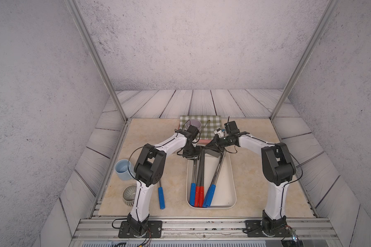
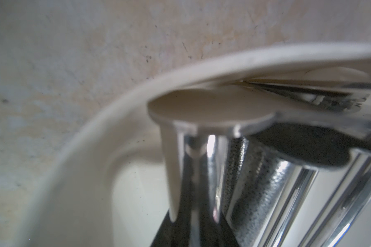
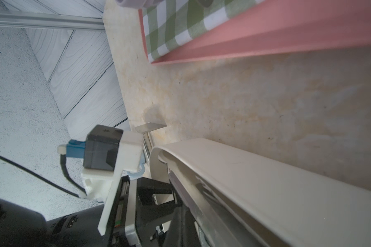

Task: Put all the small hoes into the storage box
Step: Adjust the hoe at the center of the board.

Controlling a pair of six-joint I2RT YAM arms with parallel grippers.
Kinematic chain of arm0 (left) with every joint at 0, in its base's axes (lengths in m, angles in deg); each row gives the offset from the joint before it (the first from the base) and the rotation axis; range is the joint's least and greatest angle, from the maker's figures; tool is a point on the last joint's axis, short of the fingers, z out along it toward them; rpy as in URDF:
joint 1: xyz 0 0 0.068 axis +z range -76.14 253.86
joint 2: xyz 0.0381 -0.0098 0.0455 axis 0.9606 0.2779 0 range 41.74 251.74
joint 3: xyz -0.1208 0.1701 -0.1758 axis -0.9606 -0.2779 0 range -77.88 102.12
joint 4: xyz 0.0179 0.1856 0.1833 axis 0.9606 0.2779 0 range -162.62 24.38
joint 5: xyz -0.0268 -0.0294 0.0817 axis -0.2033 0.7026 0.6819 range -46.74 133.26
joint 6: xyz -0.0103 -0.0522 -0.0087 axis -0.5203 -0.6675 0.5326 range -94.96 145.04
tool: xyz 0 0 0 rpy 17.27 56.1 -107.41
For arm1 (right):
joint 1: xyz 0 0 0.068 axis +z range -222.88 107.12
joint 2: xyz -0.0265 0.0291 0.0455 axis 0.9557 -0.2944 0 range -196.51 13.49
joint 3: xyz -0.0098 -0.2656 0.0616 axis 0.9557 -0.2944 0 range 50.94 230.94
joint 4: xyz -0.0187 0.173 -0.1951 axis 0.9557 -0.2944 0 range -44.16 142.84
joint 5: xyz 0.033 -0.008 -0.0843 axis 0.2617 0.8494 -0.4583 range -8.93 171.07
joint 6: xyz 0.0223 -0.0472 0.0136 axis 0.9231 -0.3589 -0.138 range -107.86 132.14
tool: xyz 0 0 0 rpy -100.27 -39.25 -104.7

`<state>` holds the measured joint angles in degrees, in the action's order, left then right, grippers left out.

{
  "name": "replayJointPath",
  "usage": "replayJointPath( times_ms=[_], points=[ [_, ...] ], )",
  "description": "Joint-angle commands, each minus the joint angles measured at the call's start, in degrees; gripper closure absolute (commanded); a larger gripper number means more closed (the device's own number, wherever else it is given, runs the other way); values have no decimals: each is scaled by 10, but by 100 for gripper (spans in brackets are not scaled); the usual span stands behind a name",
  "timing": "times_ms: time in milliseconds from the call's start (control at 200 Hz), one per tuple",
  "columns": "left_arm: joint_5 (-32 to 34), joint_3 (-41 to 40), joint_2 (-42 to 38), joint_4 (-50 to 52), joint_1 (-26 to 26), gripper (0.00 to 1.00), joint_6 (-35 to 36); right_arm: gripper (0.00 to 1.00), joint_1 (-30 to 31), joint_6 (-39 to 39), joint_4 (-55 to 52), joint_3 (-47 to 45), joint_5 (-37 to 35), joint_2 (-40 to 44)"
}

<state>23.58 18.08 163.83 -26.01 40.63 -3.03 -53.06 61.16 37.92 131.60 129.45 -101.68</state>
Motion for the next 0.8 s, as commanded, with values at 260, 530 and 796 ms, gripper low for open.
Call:
replayJointPath(
  times_ms=[260,530,796],
  points=[
    [68,-22,47,55,3,100,54,100,2,24,40,-53,16,-9],
    [72,-14,21,58,5,98,63,100,2,-8,-7,-15,18,8],
    [87,17,0,87,8,70,70,98,1,-43,-77,35,5,55]
  ],
)
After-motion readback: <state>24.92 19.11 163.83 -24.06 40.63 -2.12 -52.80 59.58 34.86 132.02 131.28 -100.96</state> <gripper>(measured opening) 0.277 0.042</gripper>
